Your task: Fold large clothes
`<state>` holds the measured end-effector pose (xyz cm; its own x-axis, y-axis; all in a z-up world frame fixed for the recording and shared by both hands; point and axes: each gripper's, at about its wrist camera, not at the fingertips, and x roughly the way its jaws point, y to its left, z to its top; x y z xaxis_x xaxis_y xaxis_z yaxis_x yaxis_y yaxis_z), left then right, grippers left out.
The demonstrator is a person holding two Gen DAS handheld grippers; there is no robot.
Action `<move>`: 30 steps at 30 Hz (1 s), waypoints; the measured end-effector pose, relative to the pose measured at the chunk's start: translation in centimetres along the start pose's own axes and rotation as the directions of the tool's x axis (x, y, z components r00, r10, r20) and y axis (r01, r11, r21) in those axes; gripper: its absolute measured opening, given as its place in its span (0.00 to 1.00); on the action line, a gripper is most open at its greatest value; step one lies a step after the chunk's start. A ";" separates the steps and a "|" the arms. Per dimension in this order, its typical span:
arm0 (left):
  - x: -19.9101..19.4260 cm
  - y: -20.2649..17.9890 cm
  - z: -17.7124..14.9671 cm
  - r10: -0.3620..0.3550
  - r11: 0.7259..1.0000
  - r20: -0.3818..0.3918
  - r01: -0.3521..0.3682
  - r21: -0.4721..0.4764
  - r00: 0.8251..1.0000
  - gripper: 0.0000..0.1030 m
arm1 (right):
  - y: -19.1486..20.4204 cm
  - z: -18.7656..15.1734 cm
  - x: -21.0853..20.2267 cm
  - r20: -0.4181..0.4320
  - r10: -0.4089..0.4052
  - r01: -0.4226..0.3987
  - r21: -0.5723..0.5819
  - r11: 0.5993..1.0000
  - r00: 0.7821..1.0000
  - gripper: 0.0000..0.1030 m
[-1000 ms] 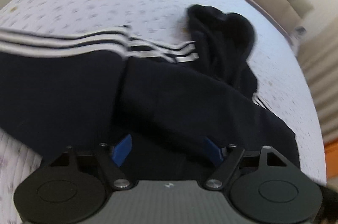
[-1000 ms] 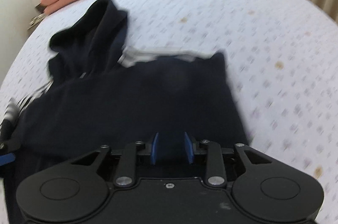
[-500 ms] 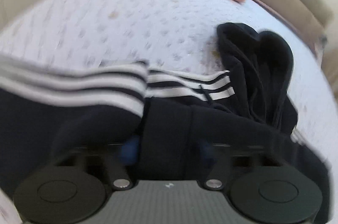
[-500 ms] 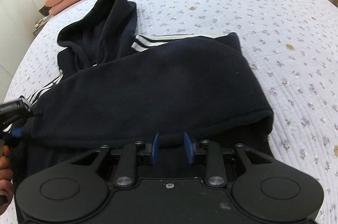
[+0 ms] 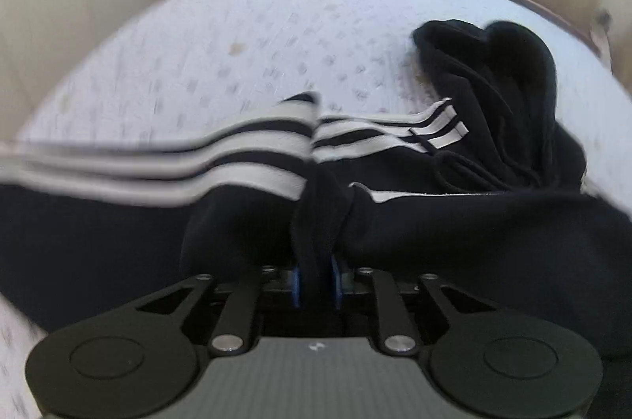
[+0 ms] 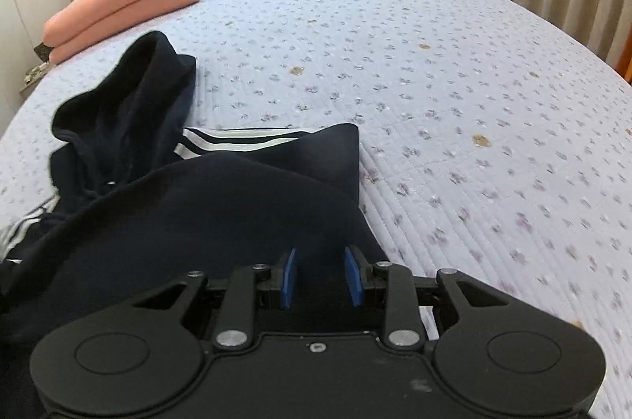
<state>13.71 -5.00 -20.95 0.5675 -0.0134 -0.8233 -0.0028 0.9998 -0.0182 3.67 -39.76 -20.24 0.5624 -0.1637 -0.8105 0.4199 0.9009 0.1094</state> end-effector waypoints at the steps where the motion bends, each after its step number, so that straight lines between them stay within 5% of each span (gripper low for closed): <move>1: 0.0 -0.7 0.3 0.025 0.999 0.004 -0.025 0.048 1.000 0.21 | 0.3 0.2 1.3 -0.029 -0.014 0.013 -0.034 0.999 0.999 0.34; 3: -0.6 -0.9 0.7 0.031 0.999 0.028 -0.033 0.039 0.999 0.21 | 0.6 1.4 2.6 -0.069 -0.041 0.037 -0.051 0.998 0.997 0.30; 5: -1.4 -0.6 0.8 0.020 1.000 0.052 -0.021 0.009 0.998 0.20 | 0.7 3.1 1.4 0.020 0.014 -0.013 -0.026 1.000 1.000 0.30; 9: -1.7 -0.2 0.4 0.011 1.000 0.050 -0.010 -0.008 0.999 0.20 | 4.0 4.7 0.8 0.119 0.008 0.012 -0.166 0.986 0.993 0.30; 11: -2.5 0.2 0.2 -0.010 1.000 0.054 0.010 -0.014 0.998 0.20 | 5.3 4.1 2.4 0.069 0.015 0.000 -0.200 0.980 0.998 0.30; 14: -3.8 1.0 0.0 -0.035 0.999 0.059 0.036 -0.021 0.998 0.22 | 6.6 1.9 7.8 -0.119 -0.008 -0.023 -0.258 0.966 0.993 0.31; 15: -4.4 1.5 -0.1 -0.048 0.998 0.050 0.050 -0.032 0.998 0.26 | 6.6 1.5 7.7 -0.050 0.002 -0.016 -0.269 0.963 0.999 0.30; 18: -7.0 4.2 -0.1 -0.074 0.992 0.056 0.080 -0.101 0.996 0.42 | 7.4 1.8 7.3 -0.056 -0.027 0.009 -0.296 0.955 0.998 0.30; 21: -9.0 8.2 -0.1 -0.002 0.983 0.085 0.017 -0.182 0.996 0.58 | 7.7 2.1 5.0 -0.024 -0.016 0.008 -0.301 0.954 1.000 0.30; 22: -9.4 9.8 0.0 0.036 0.977 0.090 -0.016 -0.210 0.995 0.58 | 8.0 2.0 4.0 -0.005 0.004 -0.005 -0.310 0.951 1.000 0.42; 24: -9.6 13.3 0.3 0.140 0.958 0.088 -0.112 -0.266 0.986 0.58 | 9.0 1.1 2.5 0.001 0.066 -0.062 -0.334 0.941 0.998 0.55; 25: -9.4 15.1 0.4 0.186 0.941 0.076 -0.156 -0.300 0.980 0.58 | 9.7 0.3 1.9 -0.009 0.098 -0.096 -0.345 0.934 0.995 0.53; 30: -8.2 25.8 -0.1 0.319 0.789 0.008 -0.260 -0.556 0.948 0.60 | 14.0 -3.3 0.3 0.000 0.154 -0.136 -0.476 0.869 0.988 0.53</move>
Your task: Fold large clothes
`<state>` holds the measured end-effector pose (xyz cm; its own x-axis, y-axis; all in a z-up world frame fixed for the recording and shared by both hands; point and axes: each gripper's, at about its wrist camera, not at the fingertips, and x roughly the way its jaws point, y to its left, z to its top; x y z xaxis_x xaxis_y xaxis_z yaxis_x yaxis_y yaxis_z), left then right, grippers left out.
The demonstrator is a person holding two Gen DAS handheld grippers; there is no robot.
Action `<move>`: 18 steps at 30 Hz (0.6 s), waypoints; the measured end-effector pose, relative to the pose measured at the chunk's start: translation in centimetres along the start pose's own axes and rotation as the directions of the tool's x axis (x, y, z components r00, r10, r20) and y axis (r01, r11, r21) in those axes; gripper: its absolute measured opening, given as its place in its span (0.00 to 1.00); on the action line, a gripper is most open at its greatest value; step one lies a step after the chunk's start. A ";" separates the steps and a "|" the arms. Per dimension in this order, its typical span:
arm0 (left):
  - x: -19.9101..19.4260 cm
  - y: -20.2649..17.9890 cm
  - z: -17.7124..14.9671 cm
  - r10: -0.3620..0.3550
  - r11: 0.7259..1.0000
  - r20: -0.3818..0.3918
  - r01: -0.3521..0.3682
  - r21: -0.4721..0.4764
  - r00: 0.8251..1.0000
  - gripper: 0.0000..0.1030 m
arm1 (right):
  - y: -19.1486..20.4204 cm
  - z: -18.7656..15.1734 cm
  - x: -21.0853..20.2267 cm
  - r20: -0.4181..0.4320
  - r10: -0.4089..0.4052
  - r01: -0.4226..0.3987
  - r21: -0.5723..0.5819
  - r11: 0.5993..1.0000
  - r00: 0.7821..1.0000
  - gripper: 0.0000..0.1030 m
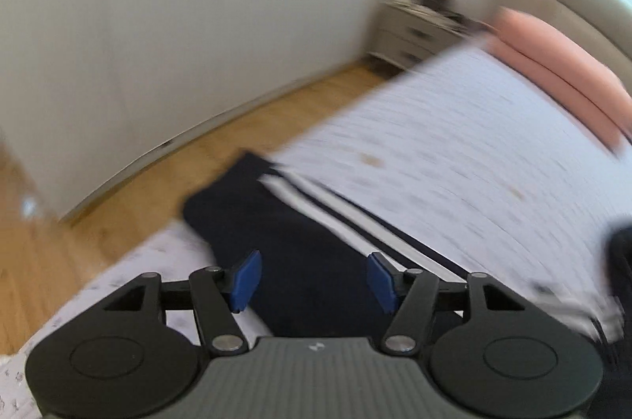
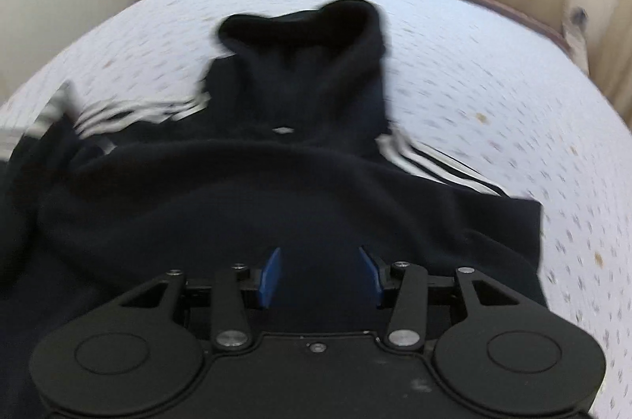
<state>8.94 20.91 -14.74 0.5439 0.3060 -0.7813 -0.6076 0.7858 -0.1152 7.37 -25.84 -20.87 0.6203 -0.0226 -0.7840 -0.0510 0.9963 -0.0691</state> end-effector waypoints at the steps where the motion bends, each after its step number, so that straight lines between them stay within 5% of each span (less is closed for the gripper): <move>1: 0.9 1.3 0.5 0.033 0.999 0.001 -0.033 -0.032 0.999 0.61 | 1.0 -0.1 0.2 -0.007 0.003 -0.004 -0.028 1.000 1.000 0.53; 8: 6.2 6.5 2.0 0.098 0.984 -0.065 -0.106 -0.141 0.993 0.70 | 3.7 -0.5 1.8 -0.065 0.023 -0.029 -0.085 0.996 0.998 0.53; 14: 9.1 7.3 1.7 0.040 0.990 -0.084 -0.051 -0.133 0.996 0.80 | 3.2 -0.2 1.9 -0.090 0.034 -0.038 -0.040 0.998 0.995 0.54; 17: 9.9 6.7 1.7 0.021 0.996 -0.074 -0.028 -0.090 0.997 0.71 | 3.6 -0.3 1.9 -0.086 0.028 -0.033 -0.054 0.998 0.996 0.54; 18: 9.9 6.3 1.9 0.008 0.997 -0.067 -0.013 -0.073 0.998 0.60 | 3.7 -0.3 2.0 -0.085 0.027 -0.032 -0.059 0.998 0.996 0.54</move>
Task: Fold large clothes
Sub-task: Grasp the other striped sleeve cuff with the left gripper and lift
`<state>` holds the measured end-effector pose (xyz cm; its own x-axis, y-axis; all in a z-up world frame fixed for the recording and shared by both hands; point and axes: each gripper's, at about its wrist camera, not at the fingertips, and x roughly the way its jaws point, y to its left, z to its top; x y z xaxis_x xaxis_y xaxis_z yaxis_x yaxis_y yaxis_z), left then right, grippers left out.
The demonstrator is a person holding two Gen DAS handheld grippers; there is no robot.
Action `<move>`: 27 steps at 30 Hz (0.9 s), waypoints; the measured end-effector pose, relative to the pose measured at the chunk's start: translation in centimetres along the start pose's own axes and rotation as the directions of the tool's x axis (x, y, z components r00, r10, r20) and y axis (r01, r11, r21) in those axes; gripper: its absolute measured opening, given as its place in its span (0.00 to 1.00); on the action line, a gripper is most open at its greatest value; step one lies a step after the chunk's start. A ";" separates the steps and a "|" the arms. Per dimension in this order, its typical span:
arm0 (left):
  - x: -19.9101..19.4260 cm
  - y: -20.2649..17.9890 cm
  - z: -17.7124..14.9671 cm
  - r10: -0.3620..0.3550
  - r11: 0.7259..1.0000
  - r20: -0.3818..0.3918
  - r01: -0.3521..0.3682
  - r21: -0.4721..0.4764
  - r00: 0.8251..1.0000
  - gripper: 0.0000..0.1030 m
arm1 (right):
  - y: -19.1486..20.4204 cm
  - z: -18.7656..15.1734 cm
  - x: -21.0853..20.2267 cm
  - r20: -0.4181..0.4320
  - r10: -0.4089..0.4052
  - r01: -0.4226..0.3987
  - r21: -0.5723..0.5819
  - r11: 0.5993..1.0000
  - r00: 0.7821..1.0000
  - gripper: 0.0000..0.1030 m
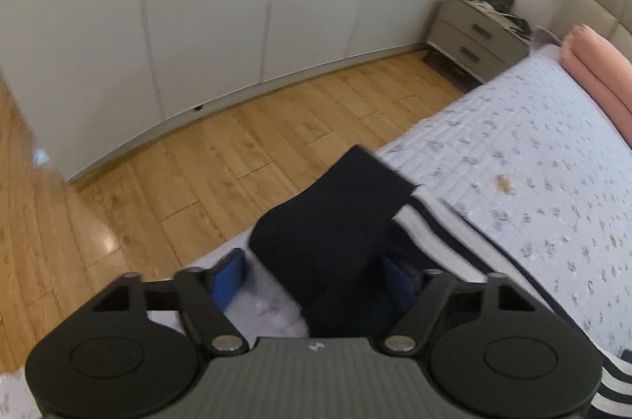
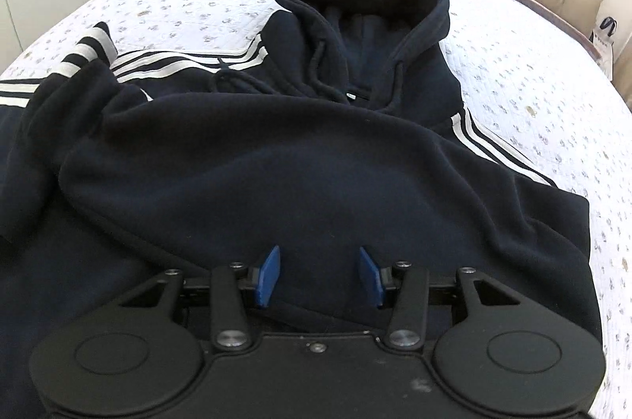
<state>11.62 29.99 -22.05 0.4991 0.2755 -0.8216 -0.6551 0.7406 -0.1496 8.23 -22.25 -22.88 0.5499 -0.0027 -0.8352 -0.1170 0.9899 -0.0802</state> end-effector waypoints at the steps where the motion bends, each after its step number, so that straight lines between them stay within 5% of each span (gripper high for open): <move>1: 0.1 -0.3 0.2 -0.013 1.000 0.004 0.013 0.017 1.000 0.45 | 0.1 0.0 -0.1 0.001 -0.002 0.002 -0.004 1.000 1.000 0.54; 3: -0.4 -1.2 0.5 -0.053 0.997 0.016 0.052 0.061 0.998 0.15 | 0.3 0.1 -0.3 0.004 -0.011 0.011 -0.018 1.000 1.000 0.54; 11: -7.0 -1.6 2.6 -0.064 0.996 0.174 0.051 0.075 0.983 0.14 | 3.8 1.6 -3.6 0.093 0.114 -0.105 -0.102 0.989 0.989 0.53; 12: -8.5 -1.2 3.1 -0.043 0.997 0.218 0.026 0.077 0.975 0.14 | 4.5 1.9 -4.0 0.106 0.153 -0.142 -0.101 0.985 0.983 0.51; 15: -11.9 0.8 4.8 0.035 0.999 0.323 -0.046 0.026 0.946 0.14 | 6.5 2.9 -5.1 0.161 0.264 -0.254 -0.083 0.964 0.951 0.21; 19: -14.3 2.8 5.9 0.136 0.990 0.401 -0.139 -0.021 0.906 0.14 | 9.9 4.1 -4.2 0.166 0.380 -0.376 -0.055 0.925 0.910 0.21; 22: -14.5 2.4 5.3 0.115 0.991 0.397 -0.131 0.012 0.911 0.14 | 12.9 4.5 -2.0 0.108 0.443 -0.442 -0.029 0.896 0.890 0.21; 24: -14.6 1.3 4.4 0.072 0.993 0.390 -0.104 0.062 0.918 0.15 | 15.0 4.6 0.2 0.011 0.417 -0.416 -0.041 0.909 0.909 0.21; 27: -15.2 -1.6 2.7 -0.020 0.989 0.373 -0.036 0.144 0.928 0.15 | 15.0 5.4 -0.2 0.017 0.426 -0.425 -0.057 0.904 0.904 0.21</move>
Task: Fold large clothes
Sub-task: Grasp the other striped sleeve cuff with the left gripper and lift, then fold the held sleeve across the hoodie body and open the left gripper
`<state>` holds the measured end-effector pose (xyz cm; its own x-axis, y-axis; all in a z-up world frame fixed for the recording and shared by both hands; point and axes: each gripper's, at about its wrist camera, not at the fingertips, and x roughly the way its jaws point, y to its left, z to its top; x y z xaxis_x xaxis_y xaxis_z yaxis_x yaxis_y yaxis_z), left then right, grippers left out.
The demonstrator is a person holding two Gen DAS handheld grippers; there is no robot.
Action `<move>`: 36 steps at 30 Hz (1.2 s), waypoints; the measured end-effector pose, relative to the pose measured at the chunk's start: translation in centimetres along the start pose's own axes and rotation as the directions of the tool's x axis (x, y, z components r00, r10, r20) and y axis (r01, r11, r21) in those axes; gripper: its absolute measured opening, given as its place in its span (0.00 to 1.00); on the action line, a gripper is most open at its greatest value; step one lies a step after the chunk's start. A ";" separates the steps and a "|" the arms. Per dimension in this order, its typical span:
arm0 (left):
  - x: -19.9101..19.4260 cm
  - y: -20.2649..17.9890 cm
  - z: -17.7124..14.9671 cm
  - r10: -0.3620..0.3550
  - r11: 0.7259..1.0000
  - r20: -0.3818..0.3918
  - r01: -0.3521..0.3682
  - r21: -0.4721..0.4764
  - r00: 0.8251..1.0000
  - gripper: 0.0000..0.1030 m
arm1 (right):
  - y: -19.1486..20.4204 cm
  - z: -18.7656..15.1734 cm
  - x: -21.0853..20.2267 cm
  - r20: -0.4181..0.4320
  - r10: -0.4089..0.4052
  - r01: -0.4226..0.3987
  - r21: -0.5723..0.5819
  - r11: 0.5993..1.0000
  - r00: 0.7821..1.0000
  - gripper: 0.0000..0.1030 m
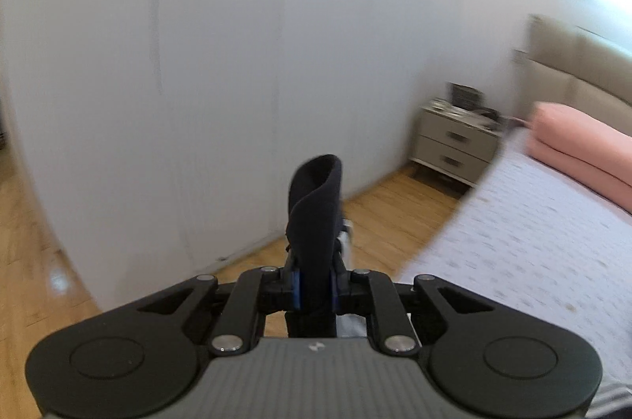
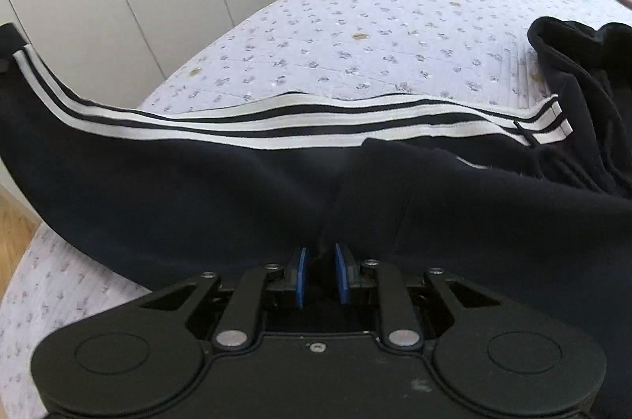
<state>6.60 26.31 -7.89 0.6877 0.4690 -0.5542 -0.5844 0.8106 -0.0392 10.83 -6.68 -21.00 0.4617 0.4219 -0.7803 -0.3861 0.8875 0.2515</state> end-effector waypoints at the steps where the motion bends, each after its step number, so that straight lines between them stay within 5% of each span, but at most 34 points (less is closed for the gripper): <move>1: -0.5 -1.1 -0.2 -0.040 0.999 -0.001 0.040 0.017 0.999 0.15 | -0.4 0.2 -0.8 0.012 0.017 -0.017 0.015 1.000 1.000 0.21; 5: -3.8 -7.9 -1.9 -0.235 0.966 -0.019 0.236 0.106 0.972 0.15 | -2.6 -0.7 -5.0 0.064 0.005 -0.009 0.059 0.998 0.998 0.21; 9: -6.9 -15.6 -4.6 -0.424 0.888 -0.062 0.428 0.168 0.904 0.15 | -6.9 -3.0 -9.0 0.069 -0.089 0.078 0.145 0.986 0.994 0.21; 12: -9.2 -22.2 -7.9 -0.552 0.802 -0.135 0.568 0.185 0.823 0.15 | -10.9 -4.6 -11.8 0.055 -0.175 0.157 0.237 0.959 0.983 0.22; 15: -12.0 -28.7 -11.3 -0.662 0.700 -0.215 0.694 0.167 0.718 0.15 | -14.6 -6.6 -15.3 0.056 -0.259 0.228 0.321 0.919 0.964 0.22; 21: -18.1 -39.4 -17.8 -0.779 0.495 -0.331 0.846 0.198 0.533 0.19 | -20.9 -10.2 -21.3 0.035 -0.412 0.364 0.407 0.838 0.910 0.25; 23: -19.0 -41.8 -20.2 -0.785 0.430 -0.386 0.874 0.226 0.486 0.44 | -22.3 -11.0 -22.1 0.027 -0.450 0.400 0.411 0.819 0.893 0.26; 24: -19.8 -42.7 -22.0 -0.771 0.409 -0.422 0.878 0.247 0.478 0.68 | -22.9 -11.3 -22.2 0.019 -0.458 0.410 0.418 0.811 0.889 0.27; 25: -19.6 -43.2 -23.4 -0.735 0.424 -0.454 0.864 0.271 0.504 0.81 | -23.7 -11.7 -22.3 0.009 -0.459 0.411 0.429 0.804 0.888 0.29; 26: -19.5 -43.2 -24.3 -0.709 0.444 -0.469 0.850 0.282 0.527 0.81 | -24.3 -11.8 -22.1 -0.002 -0.458 0.412 0.443 0.796 0.889 0.29; 27: -19.0 -42.5 -24.9 -0.694 0.454 -0.488 0.848 0.275 0.530 0.79 | -24.8 -11.9 -22.1 -0.007 -0.453 0.406 0.459 0.790 0.891 0.30; 30: -16.4 -39.0 -25.2 -0.652 0.530 -0.536 0.828 0.184 0.536 0.79 | -25.7 -12.2 -21.7 0.006 -0.409 0.353 0.495 0.794 0.913 0.58; 34: -13.3 -33.3 -24.5 -0.558 0.693 -0.541 0.711 0.113 0.630 0.76 | -26.0 -10.7 -20.2 0.064 -0.321 0.251 0.487 0.837 0.945 0.73; 36: -12.0 -30.7 -23.1 -0.520 0.751 -0.528 0.654 0.091 0.671 0.74 | -26.2 -9.6 -18.8 0.086 -0.258 0.188 0.474 0.860 0.962 0.76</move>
<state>6.35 -12.35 -19.28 0.5381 -0.2918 -0.7908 0.0498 0.9475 -0.3158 4.55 -39.64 -18.43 0.6127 0.1927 -0.7665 0.1338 0.9305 0.3409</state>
